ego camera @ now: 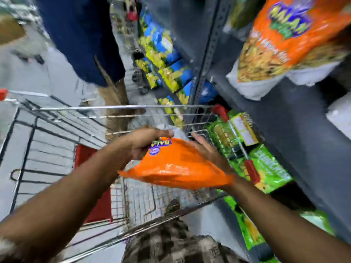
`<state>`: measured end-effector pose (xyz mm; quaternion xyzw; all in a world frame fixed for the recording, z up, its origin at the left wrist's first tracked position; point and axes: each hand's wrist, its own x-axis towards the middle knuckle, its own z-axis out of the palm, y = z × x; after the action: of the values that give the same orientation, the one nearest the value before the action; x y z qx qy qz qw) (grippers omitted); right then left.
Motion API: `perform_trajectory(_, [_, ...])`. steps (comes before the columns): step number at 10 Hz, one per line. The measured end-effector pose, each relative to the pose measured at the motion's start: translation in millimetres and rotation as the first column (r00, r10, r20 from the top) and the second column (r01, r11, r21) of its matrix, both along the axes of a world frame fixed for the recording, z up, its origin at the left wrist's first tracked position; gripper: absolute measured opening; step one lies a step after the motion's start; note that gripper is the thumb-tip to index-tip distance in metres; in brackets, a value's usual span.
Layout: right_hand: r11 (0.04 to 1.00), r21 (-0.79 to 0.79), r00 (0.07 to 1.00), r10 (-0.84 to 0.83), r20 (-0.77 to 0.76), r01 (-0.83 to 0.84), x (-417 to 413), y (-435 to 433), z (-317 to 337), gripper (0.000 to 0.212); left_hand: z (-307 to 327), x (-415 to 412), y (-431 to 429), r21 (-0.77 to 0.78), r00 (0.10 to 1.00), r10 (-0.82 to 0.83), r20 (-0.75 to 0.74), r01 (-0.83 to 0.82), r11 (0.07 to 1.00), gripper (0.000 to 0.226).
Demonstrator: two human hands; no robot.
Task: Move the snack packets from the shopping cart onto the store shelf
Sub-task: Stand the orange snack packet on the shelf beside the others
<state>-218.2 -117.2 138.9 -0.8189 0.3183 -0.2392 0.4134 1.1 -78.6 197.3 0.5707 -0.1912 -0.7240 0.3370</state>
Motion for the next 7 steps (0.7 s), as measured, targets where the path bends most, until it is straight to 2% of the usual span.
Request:
perform_trajectory(1, [0.634, 0.426, 0.309, -0.727, 0.614, 0.646, -14.8, 17.5, 16.5, 0.021, 39.0, -32.2, -11.5, -0.07, 0.998, -0.048, 0.047, 0.051, 0.996, 0.016])
perform_trajectory(2, [0.627, 0.661, 0.224, -0.773, 0.594, 0.411, -52.6, 44.0, 53.7, 0.03, 69.0, -79.9, -14.8, -0.408, 0.875, 0.104, 0.473, 0.113, 0.906, 0.041])
perform_trajectory(3, [0.869, 0.393, 0.611, -0.493, 0.62, 0.302, -89.9, 39.4, 87.1, 0.03, 87.2, -122.7, -18.1, -0.639, 0.795, 0.241, 0.557, 0.224, 0.736, 0.032])
perform_trajectory(4, [0.818, 0.244, 0.532, -0.535, 0.656, 0.521, -147.3, 33.9, 111.6, 0.033, 93.0, -198.9, -36.9, -0.743, 0.941, -0.065, 0.331, 0.303, 0.596, 0.045])
perform_trajectory(5, [0.754, 0.254, 0.449, -0.587, 0.673, 0.606, -175.5, 30.3, 115.7, 0.033, 76.9, -241.0, -53.3, -0.745, 0.942, -0.06, 0.329, 0.298, 0.597, 0.053])
perform_trajectory(6, [0.686, 0.257, 0.428, -0.658, 0.62, 0.681, -212.0, 24.3, 108.2, 0.033, 57.1, -290.8, -62.9, -0.808, 0.953, 0.055, 0.299, 0.222, 0.545, 0.02])
perform_trajectory(7, [0.635, 0.224, 0.438, -0.706, 0.556, 0.739, -225.5, 14.2, 104.7, 0.032, 52.9, -311.3, -75.0, -0.831, 0.958, 0.146, 0.246, 0.131, 0.541, 0.017])
